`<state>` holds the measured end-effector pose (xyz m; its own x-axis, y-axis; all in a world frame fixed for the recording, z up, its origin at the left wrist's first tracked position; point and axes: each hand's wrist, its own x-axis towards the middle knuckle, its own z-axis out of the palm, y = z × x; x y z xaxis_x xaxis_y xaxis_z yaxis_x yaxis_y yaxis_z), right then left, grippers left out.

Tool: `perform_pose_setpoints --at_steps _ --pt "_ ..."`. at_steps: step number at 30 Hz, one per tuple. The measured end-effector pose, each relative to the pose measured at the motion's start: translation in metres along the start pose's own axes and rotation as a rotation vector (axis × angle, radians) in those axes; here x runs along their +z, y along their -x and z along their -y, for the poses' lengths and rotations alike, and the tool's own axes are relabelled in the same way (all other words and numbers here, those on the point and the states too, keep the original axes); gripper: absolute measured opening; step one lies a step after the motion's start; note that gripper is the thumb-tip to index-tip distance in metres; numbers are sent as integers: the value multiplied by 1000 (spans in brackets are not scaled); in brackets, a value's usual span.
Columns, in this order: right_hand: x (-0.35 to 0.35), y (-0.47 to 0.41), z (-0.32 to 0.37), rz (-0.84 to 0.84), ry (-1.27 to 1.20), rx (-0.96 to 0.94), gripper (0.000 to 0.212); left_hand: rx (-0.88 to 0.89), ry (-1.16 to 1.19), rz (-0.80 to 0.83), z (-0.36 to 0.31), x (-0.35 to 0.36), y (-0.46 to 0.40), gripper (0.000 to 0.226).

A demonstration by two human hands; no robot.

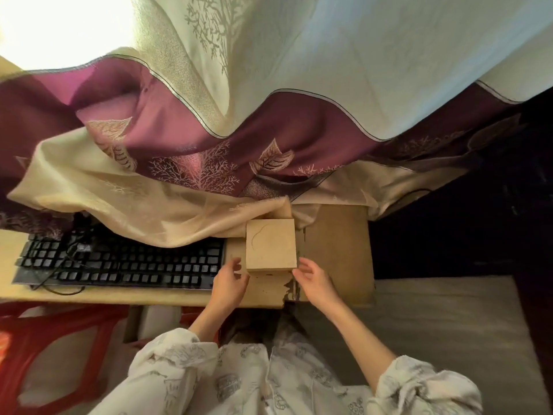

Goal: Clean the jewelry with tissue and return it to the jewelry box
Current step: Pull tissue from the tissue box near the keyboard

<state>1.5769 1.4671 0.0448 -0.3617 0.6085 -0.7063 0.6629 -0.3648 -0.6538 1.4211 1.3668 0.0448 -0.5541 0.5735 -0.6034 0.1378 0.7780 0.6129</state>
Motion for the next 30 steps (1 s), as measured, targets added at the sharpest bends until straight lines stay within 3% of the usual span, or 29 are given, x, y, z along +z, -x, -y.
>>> perform_pose_setpoints --at_steps 2,6,13,21,30 --pt "4 -9 1 56 22 24 50 -27 28 41 -2 7 -5 51" --pt "8 -19 0 1 67 56 53 -50 70 38 1 17 -14 46" --pt "18 -26 -3 -136 387 -5 32 -109 -2 -82 12 21 -25 29" --pt "10 -32 -16 -75 374 3 20 -41 -22 -74 15 15 -19 22" --pt "7 -27 -21 -97 394 -45 22 69 -131 -34 16 11 -19 23"
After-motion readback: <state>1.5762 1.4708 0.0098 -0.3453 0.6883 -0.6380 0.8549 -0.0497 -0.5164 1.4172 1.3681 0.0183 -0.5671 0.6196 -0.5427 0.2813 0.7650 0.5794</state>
